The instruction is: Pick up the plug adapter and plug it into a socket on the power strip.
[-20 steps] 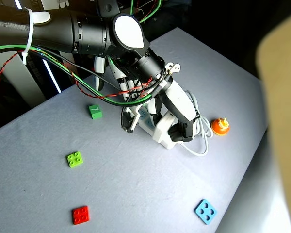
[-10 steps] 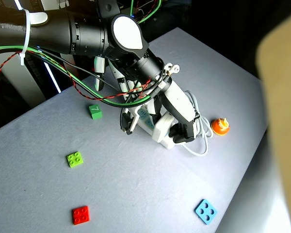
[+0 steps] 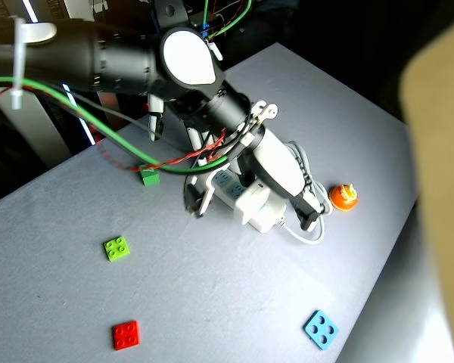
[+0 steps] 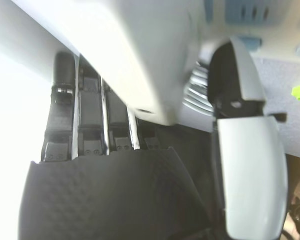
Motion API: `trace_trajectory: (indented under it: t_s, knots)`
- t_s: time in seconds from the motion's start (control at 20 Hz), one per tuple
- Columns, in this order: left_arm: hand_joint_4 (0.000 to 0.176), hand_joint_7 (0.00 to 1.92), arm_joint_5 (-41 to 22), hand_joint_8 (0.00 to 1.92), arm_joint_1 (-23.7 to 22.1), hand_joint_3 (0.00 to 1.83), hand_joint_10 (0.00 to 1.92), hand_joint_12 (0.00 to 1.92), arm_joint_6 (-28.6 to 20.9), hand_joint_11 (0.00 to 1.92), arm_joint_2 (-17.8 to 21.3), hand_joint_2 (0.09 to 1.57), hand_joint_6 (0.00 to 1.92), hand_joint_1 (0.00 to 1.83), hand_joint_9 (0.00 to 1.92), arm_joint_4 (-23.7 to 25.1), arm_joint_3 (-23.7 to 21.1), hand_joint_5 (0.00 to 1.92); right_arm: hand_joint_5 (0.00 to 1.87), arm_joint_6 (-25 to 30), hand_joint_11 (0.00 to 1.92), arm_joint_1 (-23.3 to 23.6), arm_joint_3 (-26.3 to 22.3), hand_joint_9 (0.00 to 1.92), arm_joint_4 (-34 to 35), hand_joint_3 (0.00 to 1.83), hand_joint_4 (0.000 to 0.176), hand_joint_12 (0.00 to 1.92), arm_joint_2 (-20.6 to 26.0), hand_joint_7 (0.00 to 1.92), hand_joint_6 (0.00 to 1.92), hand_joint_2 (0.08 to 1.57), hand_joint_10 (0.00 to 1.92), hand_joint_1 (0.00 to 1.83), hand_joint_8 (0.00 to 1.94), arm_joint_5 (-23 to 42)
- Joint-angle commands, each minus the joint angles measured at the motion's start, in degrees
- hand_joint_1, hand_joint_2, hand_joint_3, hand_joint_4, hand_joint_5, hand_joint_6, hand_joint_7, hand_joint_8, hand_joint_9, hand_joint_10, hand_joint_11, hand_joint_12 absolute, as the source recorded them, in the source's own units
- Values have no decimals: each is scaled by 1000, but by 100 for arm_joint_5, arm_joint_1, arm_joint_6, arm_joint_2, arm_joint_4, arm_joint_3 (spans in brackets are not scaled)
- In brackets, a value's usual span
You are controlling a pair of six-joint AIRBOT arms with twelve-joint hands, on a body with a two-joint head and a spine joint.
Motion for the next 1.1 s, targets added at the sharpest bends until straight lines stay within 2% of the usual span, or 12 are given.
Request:
trace_trajectory:
  t_s: [0.0,0.2,0.25,0.3,0.4,0.45,0.6,0.65,0.8,0.85,1.0,1.05]
  knots:
    - [0,123,-294,0,23,0,0,215,78,0,65,1199,1,0,86,-296,-17,136,90,-24,0,133,-204,62,-286,0,0,324,130,75,0,971,2,466,4,556]
    - [0,108,-276,1,-119,0,2,178,275,0,231,1198,2,0,76,-301,-50,116,3,42,0,438,-899,0,-291,0,0,147,869,1,0,928,0,384,0,640]
    - [0,117,-261,1,-162,0,1,249,344,0,266,1191,1,0,84,-301,-46,124,0,112,0,515,-997,0,-294,0,0,125,1044,0,0,898,0,252,0,603]
    - [0,117,-234,1,-215,0,1,249,413,0,305,1191,1,0,84,-302,-28,124,0,221,0,603,-1153,0,-288,0,0,125,1305,0,0,898,0,252,0,595]
    - [0,115,-200,2,-319,0,2,235,470,0,394,1189,3,0,79,-305,8,123,0,182,7,748,-1512,0,319,0,0,80,1913,0,0,878,0,280,0,880]
    - [0,117,-187,2,-404,1,0,216,535,0,462,1193,2,0,75,-306,30,125,0,235,0,765,-1803,0,515,4,0,132,2354,0,0,906,0,265,0,1138]
    - [0,129,-89,3,-686,0,4,239,816,0,559,1192,4,0,89,-385,151,138,0,209,0,609,-2379,2,543,6,0,196,3228,0,0,919,0,275,0,1448]
    - [0,129,-88,2,-808,0,6,245,1018,0,562,1193,2,0,98,-518,205,137,10,199,0,536,-2521,8,546,4,0,204,3520,11,4,918,3,308,4,1605]
    - [0,117,-68,0,-1111,1,0,211,1255,0,653,1199,0,0,89,-629,317,126,62,289,0,292,-2781,62,550,2,0,390,4308,61,5,930,7,300,4,2344]
    - [0,92,-67,1,-1160,2,0,158,1297,0,669,1203,0,0,66,-643,336,99,97,344,0,249,-2805,91,550,4,0,469,4425,99,8,940,9,312,8,2456]
    - [0,127,-15,0,-1476,0,2,292,1642,0,705,1210,1,0,127,-817,492,137,191,429,0,68,-2831,168,550,5,0,616,4854,193,11,982,11,360,9,2819]
    - [0,131,1,1,-1546,1,2,322,1676,0,705,1215,2,0,130,-840,535,140,256,438,0,20,-2843,226,550,4,0,736,4940,256,7,1010,9,361,4,2872]
